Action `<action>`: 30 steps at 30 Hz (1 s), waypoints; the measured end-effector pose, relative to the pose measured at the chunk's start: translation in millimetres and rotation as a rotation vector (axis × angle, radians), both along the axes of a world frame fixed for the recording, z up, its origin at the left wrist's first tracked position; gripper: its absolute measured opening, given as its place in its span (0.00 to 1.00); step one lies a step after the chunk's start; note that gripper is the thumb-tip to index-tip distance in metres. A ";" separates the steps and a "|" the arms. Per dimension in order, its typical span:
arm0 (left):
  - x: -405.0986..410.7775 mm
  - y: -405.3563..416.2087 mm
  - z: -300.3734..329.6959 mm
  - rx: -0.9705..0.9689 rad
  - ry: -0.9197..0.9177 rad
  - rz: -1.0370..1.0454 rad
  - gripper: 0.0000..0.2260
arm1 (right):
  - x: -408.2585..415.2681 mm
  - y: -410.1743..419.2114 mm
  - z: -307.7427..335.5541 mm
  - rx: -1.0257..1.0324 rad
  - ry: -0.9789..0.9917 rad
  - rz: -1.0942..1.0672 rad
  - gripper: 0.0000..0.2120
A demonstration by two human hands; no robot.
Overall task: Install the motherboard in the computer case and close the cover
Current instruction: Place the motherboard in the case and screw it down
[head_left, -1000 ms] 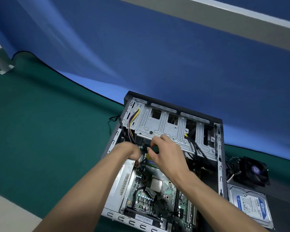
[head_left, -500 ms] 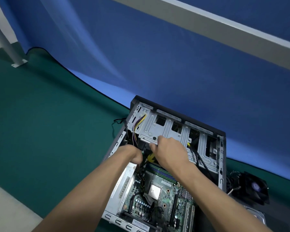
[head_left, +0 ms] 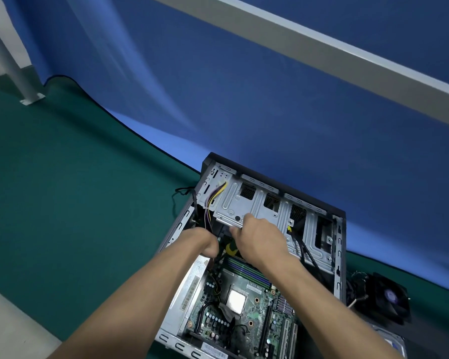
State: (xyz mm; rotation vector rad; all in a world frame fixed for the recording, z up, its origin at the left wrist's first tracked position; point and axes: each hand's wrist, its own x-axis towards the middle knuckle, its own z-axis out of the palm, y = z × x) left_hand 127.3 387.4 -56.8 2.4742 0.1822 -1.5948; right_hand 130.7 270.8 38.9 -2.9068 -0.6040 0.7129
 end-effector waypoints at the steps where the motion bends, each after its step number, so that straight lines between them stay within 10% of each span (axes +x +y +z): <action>1: -0.1 0.2 0.6 0.000 -0.001 0.004 0.24 | 0.0 -0.6 0.5 -0.006 -0.010 -0.011 0.18; 30: -1.7 -0.3 -2.5 0.003 -0.050 0.023 0.25 | -13.7 -7.8 2.9 0.065 0.102 -0.137 0.18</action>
